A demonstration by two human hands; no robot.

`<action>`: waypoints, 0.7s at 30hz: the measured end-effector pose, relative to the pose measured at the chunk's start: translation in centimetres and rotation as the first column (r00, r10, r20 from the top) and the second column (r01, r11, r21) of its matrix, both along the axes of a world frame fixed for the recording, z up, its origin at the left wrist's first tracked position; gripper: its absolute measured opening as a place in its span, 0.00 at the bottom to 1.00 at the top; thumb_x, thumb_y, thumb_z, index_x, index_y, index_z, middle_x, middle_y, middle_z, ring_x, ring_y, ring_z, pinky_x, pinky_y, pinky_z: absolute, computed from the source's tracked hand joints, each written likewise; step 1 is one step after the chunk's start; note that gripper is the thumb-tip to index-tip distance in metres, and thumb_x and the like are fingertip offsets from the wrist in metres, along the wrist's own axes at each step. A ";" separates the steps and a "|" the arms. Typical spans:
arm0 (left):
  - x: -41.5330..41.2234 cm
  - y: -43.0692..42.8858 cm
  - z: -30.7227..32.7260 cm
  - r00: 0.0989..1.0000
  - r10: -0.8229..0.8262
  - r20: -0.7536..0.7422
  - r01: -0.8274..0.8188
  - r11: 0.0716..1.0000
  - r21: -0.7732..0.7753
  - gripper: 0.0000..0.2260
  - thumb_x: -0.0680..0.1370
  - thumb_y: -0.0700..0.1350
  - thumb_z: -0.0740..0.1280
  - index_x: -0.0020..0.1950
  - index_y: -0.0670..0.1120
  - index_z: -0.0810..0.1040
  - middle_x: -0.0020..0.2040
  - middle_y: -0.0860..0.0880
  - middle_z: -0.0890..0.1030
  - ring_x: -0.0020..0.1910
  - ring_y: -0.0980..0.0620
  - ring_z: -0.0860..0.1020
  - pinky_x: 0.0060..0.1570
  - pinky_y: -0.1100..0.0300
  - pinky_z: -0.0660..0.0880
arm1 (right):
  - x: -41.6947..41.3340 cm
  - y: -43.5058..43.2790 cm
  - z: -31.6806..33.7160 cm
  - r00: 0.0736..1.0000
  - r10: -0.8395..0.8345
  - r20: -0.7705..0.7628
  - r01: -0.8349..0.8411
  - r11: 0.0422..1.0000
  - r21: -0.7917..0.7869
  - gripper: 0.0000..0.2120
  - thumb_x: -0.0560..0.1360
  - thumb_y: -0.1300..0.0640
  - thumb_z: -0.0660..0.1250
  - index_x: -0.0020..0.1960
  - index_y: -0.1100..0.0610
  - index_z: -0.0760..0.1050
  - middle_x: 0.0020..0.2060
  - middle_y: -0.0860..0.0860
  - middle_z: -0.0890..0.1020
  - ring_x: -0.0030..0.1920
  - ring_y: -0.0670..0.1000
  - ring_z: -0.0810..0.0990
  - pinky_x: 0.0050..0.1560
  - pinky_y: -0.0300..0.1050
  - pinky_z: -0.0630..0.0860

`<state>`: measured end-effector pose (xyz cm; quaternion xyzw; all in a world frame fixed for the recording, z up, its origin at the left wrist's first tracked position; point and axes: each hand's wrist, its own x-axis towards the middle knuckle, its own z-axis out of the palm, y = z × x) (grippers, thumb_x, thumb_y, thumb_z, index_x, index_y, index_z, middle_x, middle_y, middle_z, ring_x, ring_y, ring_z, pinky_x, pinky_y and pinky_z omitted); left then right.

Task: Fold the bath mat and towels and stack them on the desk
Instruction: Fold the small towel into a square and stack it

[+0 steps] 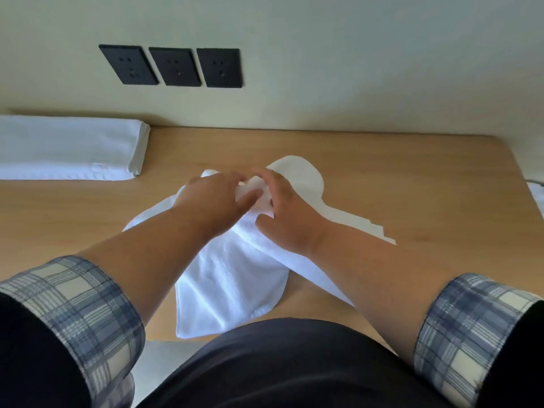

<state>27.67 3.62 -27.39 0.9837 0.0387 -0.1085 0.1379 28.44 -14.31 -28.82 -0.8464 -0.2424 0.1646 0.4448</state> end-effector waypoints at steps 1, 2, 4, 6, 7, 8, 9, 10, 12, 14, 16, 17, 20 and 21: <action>0.5 -0.1 -0.5 0.996 -0.005 -0.085 0.009 0.999 0.050 0.25 0.74 0.71 0.52 0.63 0.59 0.72 0.48 0.57 0.79 0.51 0.47 0.75 0.54 0.48 0.72 | 0.3 -0.8 -0.8 0.999 -0.035 -0.036 0.032 0.997 -0.066 0.34 0.73 0.63 0.66 0.76 0.53 0.60 0.71 0.45 0.65 0.70 0.42 0.62 0.66 0.24 0.55; 1.1 -0.4 -0.8 0.991 -0.006 -0.133 0.015 0.997 0.073 0.25 0.74 0.72 0.54 0.60 0.58 0.73 0.45 0.57 0.78 0.46 0.50 0.75 0.54 0.48 0.71 | 0.8 -1.8 -1.7 0.996 -0.069 -0.062 0.059 0.987 -0.150 0.32 0.75 0.61 0.66 0.77 0.53 0.60 0.74 0.48 0.64 0.73 0.45 0.61 0.70 0.29 0.55; 2.5 -1.3 -1.4 0.987 0.017 -0.157 0.000 0.994 0.112 0.23 0.74 0.71 0.56 0.53 0.56 0.74 0.40 0.56 0.75 0.40 0.53 0.72 0.50 0.51 0.69 | 1.8 -3.8 -3.4 0.984 -0.130 -0.118 0.088 0.947 -0.309 0.29 0.78 0.53 0.67 0.76 0.53 0.62 0.74 0.49 0.64 0.74 0.48 0.62 0.71 0.38 0.59; 4.4 -2.5 -1.8 0.987 0.043 -0.156 -0.014 0.984 0.180 0.22 0.74 0.72 0.55 0.51 0.55 0.74 0.39 0.55 0.74 0.42 0.50 0.72 0.45 0.53 0.67 | 2.4 -5.6 -4.8 0.971 -0.161 -0.177 0.093 0.935 -0.341 0.29 0.78 0.45 0.66 0.75 0.51 0.64 0.72 0.47 0.68 0.71 0.48 0.67 0.65 0.38 0.61; 5.5 -3.2 -1.9 0.984 0.047 -0.169 -0.012 0.978 0.206 0.22 0.74 0.71 0.55 0.52 0.56 0.73 0.40 0.54 0.74 0.43 0.49 0.73 0.45 0.52 0.68 | 2.7 -6.1 -5.4 0.967 -0.153 -0.206 0.078 0.941 -0.329 0.29 0.77 0.42 0.66 0.75 0.49 0.65 0.71 0.46 0.69 0.70 0.46 0.68 0.62 0.37 0.61; 6.7 -4.2 -2.0 0.980 0.052 -0.194 -0.008 0.976 0.220 0.21 0.74 0.71 0.56 0.52 0.55 0.74 0.41 0.54 0.75 0.43 0.49 0.74 0.44 0.52 0.69 | 2.9 -6.6 -5.9 0.962 -0.131 -0.240 0.052 0.949 -0.310 0.29 0.77 0.40 0.65 0.75 0.48 0.65 0.71 0.44 0.69 0.69 0.44 0.68 0.61 0.37 0.60; 7.9 -5.2 -2.2 0.973 0.057 -0.224 -0.006 0.975 0.222 0.20 0.75 0.69 0.58 0.52 0.54 0.74 0.42 0.53 0.76 0.43 0.49 0.75 0.43 0.52 0.69 | 3.1 -6.9 -6.5 0.953 -0.115 -0.280 0.032 0.958 -0.285 0.29 0.76 0.39 0.65 0.74 0.46 0.66 0.70 0.42 0.70 0.67 0.43 0.69 0.60 0.36 0.61; 9.0 -6.3 -2.3 0.965 0.059 -0.254 -0.002 0.976 0.217 0.18 0.76 0.65 0.61 0.53 0.52 0.75 0.43 0.52 0.76 0.43 0.49 0.75 0.43 0.53 0.71 | 3.5 -7.4 -7.0 0.942 -0.118 -0.314 0.037 0.967 -0.251 0.27 0.76 0.38 0.65 0.73 0.44 0.67 0.68 0.42 0.71 0.65 0.41 0.70 0.57 0.34 0.63; 10.8 -8.4 -3.1 0.955 0.035 -0.295 0.028 0.978 0.208 0.13 0.78 0.54 0.66 0.57 0.47 0.76 0.47 0.48 0.77 0.48 0.45 0.77 0.49 0.49 0.76 | 4.9 -8.7 -7.8 0.915 -0.251 -0.316 0.201 0.962 -0.184 0.22 0.76 0.41 0.66 0.68 0.43 0.73 0.62 0.43 0.78 0.58 0.41 0.77 0.50 0.31 0.68; 11.6 -9.7 -3.6 0.965 0.017 -0.261 0.034 0.981 0.190 0.10 0.77 0.45 0.65 0.59 0.48 0.77 0.50 0.48 0.78 0.50 0.43 0.78 0.54 0.49 0.76 | 7.1 -11.3 -8.7 0.827 -0.507 -0.243 0.471 0.861 -0.194 0.22 0.75 0.43 0.69 0.67 0.47 0.74 0.60 0.48 0.80 0.55 0.45 0.80 0.52 0.36 0.74; 11.4 -10.2 -3.6 0.992 -0.050 -0.115 0.059 0.995 0.078 0.13 0.76 0.44 0.62 0.60 0.52 0.75 0.53 0.50 0.77 0.52 0.44 0.77 0.53 0.53 0.70 | 9.4 -14.4 -9.0 0.740 -0.626 -0.245 0.581 0.779 -0.236 0.36 0.71 0.41 0.73 0.74 0.53 0.67 0.69 0.53 0.75 0.66 0.52 0.75 0.66 0.47 0.71; 11.2 -10.4 -3.5 0.995 -0.101 -0.021 0.101 0.995 0.020 0.14 0.76 0.45 0.61 0.61 0.53 0.74 0.53 0.51 0.76 0.52 0.45 0.76 0.53 0.53 0.67 | 10.2 -15.8 -8.9 0.730 -0.610 -0.309 0.565 0.793 -0.229 0.44 0.67 0.37 0.74 0.77 0.52 0.62 0.73 0.52 0.70 0.71 0.52 0.70 0.70 0.51 0.68; 10.1 -11.3 -2.6 0.958 -0.203 0.201 0.219 0.974 -0.063 0.13 0.73 0.45 0.58 0.56 0.51 0.74 0.45 0.53 0.76 0.46 0.48 0.73 0.57 0.54 0.63 | 12.3 -18.5 -8.0 0.771 -0.414 -0.484 0.448 0.893 -0.051 0.53 0.59 0.32 0.78 0.77 0.43 0.59 0.72 0.45 0.71 0.72 0.48 0.70 0.71 0.56 0.67; 10.1 -11.8 -2.4 0.948 -0.213 0.236 0.236 0.969 -0.070 0.13 0.72 0.45 0.57 0.54 0.50 0.74 0.42 0.54 0.75 0.44 0.49 0.72 0.58 0.55 0.61 | 12.9 -19.1 -7.6 0.790 -0.370 -0.490 0.414 0.910 -0.020 0.48 0.58 0.31 0.79 0.74 0.39 0.64 0.68 0.42 0.76 0.68 0.46 0.74 0.69 0.56 0.70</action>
